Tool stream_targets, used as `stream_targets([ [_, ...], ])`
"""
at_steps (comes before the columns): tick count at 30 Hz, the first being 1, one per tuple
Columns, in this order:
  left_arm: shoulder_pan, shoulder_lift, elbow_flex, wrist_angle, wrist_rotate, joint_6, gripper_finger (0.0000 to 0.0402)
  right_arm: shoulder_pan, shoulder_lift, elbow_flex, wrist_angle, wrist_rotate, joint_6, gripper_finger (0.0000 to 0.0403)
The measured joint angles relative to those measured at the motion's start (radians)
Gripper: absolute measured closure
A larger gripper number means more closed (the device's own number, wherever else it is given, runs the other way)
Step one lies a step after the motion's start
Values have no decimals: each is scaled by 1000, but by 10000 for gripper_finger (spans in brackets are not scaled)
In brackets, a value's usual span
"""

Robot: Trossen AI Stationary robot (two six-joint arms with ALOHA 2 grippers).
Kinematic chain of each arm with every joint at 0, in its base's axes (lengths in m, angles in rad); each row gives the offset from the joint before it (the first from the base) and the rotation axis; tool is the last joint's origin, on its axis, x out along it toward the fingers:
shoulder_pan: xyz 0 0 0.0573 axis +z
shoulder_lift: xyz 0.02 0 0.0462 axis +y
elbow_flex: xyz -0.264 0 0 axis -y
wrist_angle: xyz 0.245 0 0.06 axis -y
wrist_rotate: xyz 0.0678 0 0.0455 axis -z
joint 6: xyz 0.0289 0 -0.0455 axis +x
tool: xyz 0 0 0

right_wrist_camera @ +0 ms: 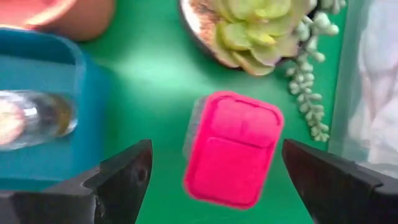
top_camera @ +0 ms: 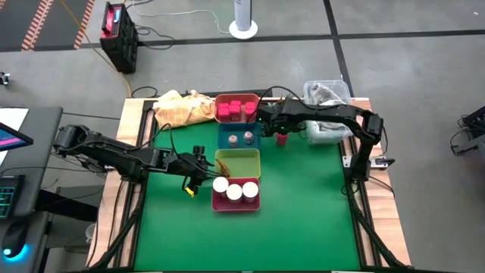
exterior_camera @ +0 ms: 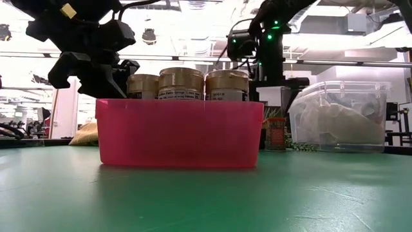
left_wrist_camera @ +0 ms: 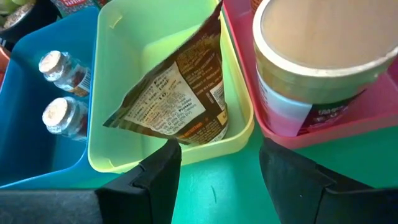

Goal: Sort spices by type
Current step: Put the red seasoning can into the orange bin

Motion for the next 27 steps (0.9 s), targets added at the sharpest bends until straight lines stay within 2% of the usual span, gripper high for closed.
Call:
stream_targets([
  [6,0,0,0,-7,0,0,196,-12,-1,-43,22,5,16,15],
  [11,0,0,0,-6,0,1,196,-1,-1,-84,133,-6,-9,15],
  [18,0,0,0,-6,0,2,196,2,-1,-92,146,-10,-50,19],
  [22,0,0,0,-6,0,2,196,2,-1,-92,150,-10,-56,46],
  [27,0,0,0,-6,-1,2,196,0,-1,-92,157,-11,-70,109],
])
